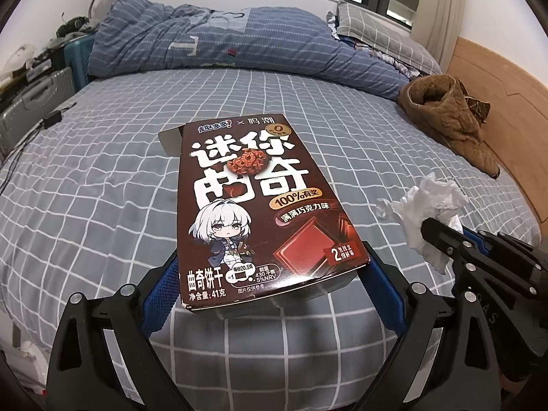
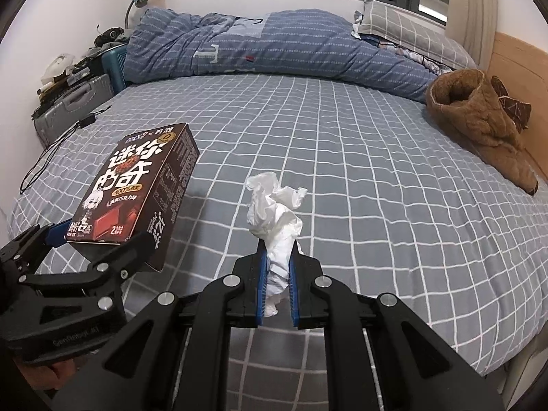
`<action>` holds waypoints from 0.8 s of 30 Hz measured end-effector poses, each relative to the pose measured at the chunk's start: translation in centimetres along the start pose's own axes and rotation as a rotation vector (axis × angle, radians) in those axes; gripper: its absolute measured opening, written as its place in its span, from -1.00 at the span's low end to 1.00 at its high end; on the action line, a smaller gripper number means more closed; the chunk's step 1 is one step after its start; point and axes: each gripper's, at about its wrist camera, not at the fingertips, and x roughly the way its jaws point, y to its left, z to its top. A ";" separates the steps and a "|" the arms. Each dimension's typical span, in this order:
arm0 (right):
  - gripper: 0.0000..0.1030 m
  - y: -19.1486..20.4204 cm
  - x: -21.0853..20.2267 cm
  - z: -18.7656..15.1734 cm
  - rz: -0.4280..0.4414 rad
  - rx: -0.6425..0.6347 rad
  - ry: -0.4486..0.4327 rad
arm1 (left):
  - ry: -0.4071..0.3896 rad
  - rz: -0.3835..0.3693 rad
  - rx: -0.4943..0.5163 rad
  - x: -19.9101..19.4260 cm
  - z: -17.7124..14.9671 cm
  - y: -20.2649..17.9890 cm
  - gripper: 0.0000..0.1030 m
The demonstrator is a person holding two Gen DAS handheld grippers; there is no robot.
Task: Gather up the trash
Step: 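Lift the cookie box and white tissue with both tools off the bed, then carry the cookie box with the left tool while the right tool carries the tissue down over the bin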
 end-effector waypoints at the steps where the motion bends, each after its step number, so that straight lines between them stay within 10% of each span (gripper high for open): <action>1: -0.80 0.0 0.0 -0.1 0.000 0.000 0.002 | 0.001 0.000 0.000 -0.1 -0.2 0.0 0.80; 24: -0.80 -0.2 -4.3 -3.8 -0.015 0.038 0.000 | -0.001 0.024 0.025 -3.7 -3.2 -0.6 0.80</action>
